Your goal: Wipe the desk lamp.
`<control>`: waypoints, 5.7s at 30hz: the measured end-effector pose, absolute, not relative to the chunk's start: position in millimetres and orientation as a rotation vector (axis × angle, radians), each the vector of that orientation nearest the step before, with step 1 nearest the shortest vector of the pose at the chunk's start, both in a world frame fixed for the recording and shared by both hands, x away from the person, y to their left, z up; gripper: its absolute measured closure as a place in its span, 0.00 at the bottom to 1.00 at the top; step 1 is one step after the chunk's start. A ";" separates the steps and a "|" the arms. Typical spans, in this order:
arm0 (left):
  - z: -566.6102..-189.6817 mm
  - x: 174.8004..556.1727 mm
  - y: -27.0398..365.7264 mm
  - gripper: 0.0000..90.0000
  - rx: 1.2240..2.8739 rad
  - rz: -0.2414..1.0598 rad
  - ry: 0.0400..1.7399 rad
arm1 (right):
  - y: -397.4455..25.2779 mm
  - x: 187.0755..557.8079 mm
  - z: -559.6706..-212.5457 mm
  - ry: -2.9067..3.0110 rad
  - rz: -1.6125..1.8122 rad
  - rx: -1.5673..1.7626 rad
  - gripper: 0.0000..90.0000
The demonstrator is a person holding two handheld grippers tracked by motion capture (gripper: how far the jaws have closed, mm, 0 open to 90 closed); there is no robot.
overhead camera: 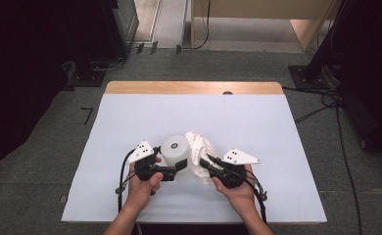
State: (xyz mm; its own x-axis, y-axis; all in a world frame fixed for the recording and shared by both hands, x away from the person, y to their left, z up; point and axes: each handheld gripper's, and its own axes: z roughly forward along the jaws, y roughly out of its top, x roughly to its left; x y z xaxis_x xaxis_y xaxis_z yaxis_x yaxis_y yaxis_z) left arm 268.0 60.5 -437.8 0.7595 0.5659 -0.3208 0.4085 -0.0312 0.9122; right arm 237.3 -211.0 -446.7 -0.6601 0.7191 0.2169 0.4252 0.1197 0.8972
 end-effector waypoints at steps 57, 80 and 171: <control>-470.7 265.3 50.0 0.09 1.813 0.549 0.810 | -245.8 246.6 -446.1 1.983 1.478 1.238 0.83; -474.0 267.2 40.4 0.09 1.805 0.502 0.982 | -243.5 244.9 -443.9 1.980 1.503 1.219 0.83; -480.4 271.7 45.0 0.09 1.883 0.492 0.762 | -245.1 247.8 -447.6 1.990 1.444 1.271 0.83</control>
State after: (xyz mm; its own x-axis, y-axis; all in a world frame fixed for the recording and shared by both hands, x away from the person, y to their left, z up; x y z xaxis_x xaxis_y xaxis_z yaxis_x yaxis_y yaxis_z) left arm 271.7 45.0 -480.4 0.7184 0.6956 0.0009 0.2868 -0.2974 0.9107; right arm 247.8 -245.1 -447.6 -0.5237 0.8280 0.2003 0.4469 0.0669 0.8921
